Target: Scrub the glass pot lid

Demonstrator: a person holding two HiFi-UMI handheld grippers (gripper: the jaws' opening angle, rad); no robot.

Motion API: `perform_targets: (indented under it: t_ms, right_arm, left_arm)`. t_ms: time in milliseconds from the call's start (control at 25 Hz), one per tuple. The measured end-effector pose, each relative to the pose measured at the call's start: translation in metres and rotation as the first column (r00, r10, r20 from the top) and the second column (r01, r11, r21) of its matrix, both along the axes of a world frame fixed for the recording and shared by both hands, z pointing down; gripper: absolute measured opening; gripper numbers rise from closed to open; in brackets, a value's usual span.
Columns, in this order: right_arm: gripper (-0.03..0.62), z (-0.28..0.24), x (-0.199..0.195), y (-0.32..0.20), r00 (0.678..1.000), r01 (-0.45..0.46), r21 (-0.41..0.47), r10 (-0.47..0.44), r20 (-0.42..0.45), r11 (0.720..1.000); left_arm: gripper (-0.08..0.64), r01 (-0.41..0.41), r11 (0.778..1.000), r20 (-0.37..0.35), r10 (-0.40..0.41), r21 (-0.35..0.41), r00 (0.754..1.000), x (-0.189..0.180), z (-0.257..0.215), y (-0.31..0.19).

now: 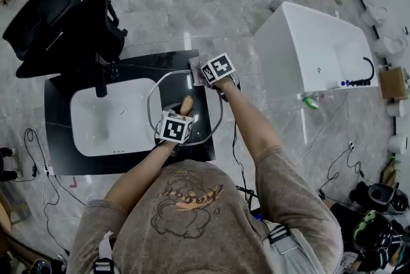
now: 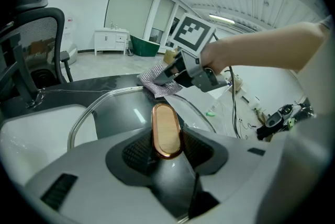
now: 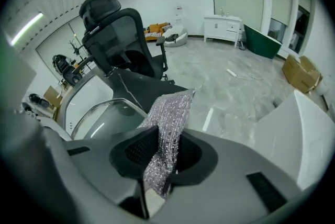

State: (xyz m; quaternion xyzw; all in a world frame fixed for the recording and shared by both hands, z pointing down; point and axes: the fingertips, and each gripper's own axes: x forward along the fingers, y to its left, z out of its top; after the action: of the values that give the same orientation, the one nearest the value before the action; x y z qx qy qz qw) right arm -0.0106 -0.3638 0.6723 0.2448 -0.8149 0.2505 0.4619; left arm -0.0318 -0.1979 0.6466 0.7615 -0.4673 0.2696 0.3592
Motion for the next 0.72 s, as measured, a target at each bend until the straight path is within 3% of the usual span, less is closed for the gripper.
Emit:
perform_targets:
  t_ms: [160,400,720]
  right_arm:
    - [0.094,-0.001,-0.032,0.001,0.990,0.135,0.034,-0.134,-0.034,0.990]
    - [0.092,-0.003,-0.088,0.018,0.951,0.308,0.064,-0.305,-0.045,0.949]
    - [0.091,-0.006,-0.149,0.069,0.843,0.537,0.058,-0.539,0.004,0.841]
  left_arm:
    - [0.189,0.004,1.000,-0.004,-0.004,0.006,1.000,0.001,0.001,0.000]
    - [0.189,0.006,1.000,-0.008,-0.006,0.008,1.000,0.001,0.001,0.001]
    - [0.189,0.008,1.000,0.001,-0.008,0.021,1.000,0.002,0.002,-0.002]
